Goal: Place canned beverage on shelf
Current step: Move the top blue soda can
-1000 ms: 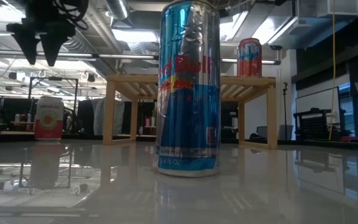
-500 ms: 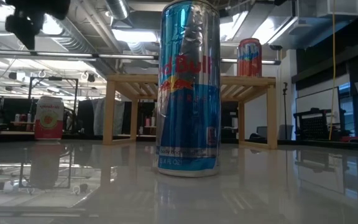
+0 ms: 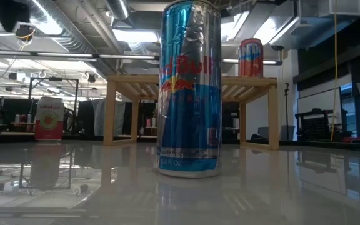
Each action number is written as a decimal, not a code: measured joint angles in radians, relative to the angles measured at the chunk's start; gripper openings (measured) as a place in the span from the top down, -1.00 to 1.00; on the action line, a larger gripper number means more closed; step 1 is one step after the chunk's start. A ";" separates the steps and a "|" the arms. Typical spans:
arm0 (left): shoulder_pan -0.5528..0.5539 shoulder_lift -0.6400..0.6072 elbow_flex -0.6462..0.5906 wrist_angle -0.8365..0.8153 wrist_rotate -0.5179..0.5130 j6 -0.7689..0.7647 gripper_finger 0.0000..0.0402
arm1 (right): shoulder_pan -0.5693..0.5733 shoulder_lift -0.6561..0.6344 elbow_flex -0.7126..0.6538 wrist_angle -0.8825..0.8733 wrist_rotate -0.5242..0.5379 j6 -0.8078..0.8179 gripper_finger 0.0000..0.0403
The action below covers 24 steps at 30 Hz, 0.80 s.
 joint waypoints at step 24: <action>-0.354 -0.001 -0.212 -0.062 -0.090 -0.150 -0.68 | 0.000 0.000 0.000 0.078 0.004 0.009 -0.77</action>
